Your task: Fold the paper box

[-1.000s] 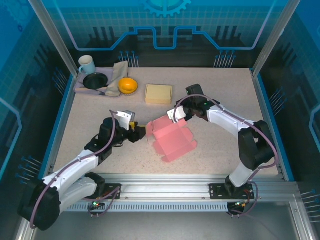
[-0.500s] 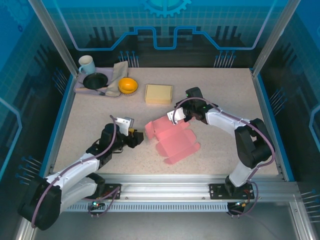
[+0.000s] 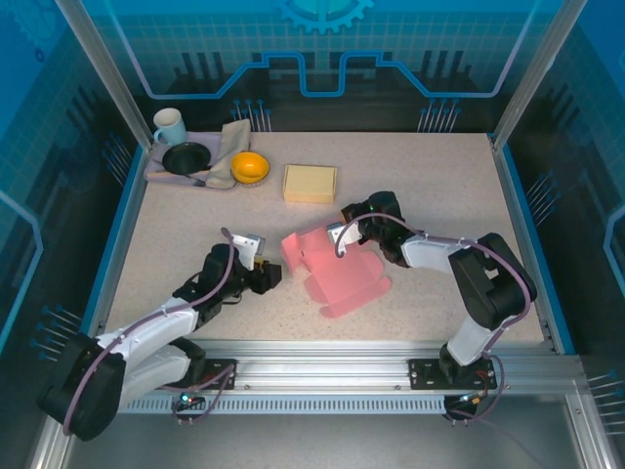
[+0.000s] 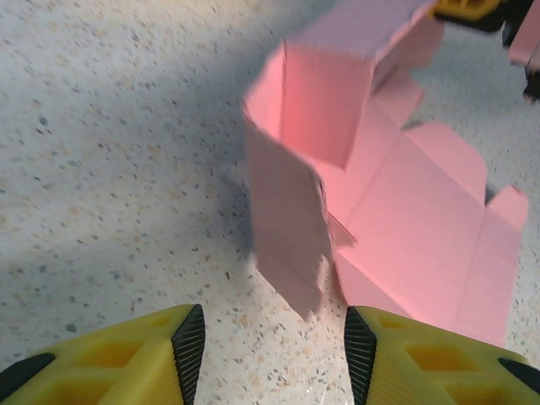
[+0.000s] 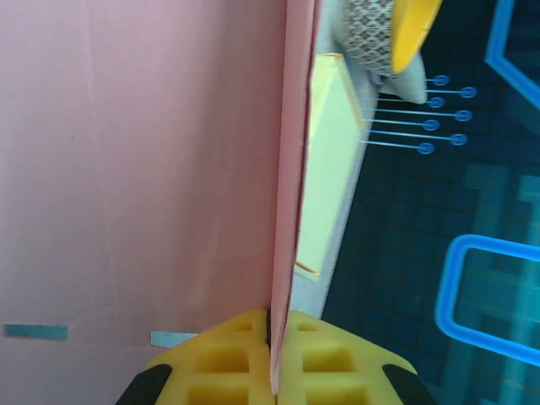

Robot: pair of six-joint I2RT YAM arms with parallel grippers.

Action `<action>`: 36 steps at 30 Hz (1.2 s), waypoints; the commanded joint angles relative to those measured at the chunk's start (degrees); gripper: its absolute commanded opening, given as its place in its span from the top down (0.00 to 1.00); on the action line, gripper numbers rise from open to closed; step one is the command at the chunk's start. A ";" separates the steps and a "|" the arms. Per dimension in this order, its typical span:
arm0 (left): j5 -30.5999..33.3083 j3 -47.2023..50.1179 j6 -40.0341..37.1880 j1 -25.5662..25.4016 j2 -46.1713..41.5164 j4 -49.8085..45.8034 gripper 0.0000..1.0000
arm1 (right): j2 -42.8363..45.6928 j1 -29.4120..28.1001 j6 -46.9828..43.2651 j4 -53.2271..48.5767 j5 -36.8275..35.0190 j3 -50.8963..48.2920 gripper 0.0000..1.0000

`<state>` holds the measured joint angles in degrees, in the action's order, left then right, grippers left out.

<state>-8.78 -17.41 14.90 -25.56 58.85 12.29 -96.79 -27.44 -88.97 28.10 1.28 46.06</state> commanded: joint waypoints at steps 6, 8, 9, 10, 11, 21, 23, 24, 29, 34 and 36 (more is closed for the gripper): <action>2.87 -2.13 -1.67 -1.80 2.01 0.38 0.50 | 1.36 -1.04 2.75 12.16 -1.39 -4.13 1.00; 6.45 -3.06 -2.18 -1.85 2.42 -0.82 0.50 | 1.45 -1.20 3.09 13.99 -2.27 -5.13 1.00; 7.68 -3.37 -2.52 -1.84 2.66 -1.25 0.50 | 1.43 -1.21 3.25 14.64 -2.76 -5.51 1.00; 8.43 -3.72 -2.78 -1.72 2.75 -1.33 0.50 | 1.30 -1.29 3.48 15.62 -3.37 -6.04 1.00; 9.07 -4.07 -2.88 -1.77 2.81 -1.35 0.51 | 1.25 -1.26 3.70 16.51 -3.90 -6.47 1.00; 15.48 -3.88 -4.20 -1.73 1.02 -0.21 0.57 | 0.60 -1.65 3.98 20.10 -6.58 -9.44 1.00; 13.33 -4.99 -4.44 -1.77 3.03 -0.41 0.57 | 0.98 -1.91 3.94 20.37 -6.81 -10.01 1.00; 12.59 -5.27 -4.44 -1.77 3.83 -0.02 0.57 | 1.11 -1.96 3.94 20.48 -6.81 -10.34 1.00; 11.50 -6.87 -5.44 -1.77 7.78 2.11 0.57 | 0.57 -2.30 4.07 21.11 -7.43 -11.55 1.00; 9.20 -9.02 -6.58 -1.79 11.21 3.36 0.57 | 0.47 -2.62 4.07 21.16 -7.82 -11.89 1.00; 8.26 -9.46 -6.74 -1.85 11.87 4.17 0.57 | 0.47 -2.62 4.00 20.94 -7.86 -11.87 1.00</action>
<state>2.26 -24.82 10.00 -27.07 69.95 13.52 -96.66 -28.99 -85.97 47.68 -5.82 34.92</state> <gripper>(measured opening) 0.435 0.045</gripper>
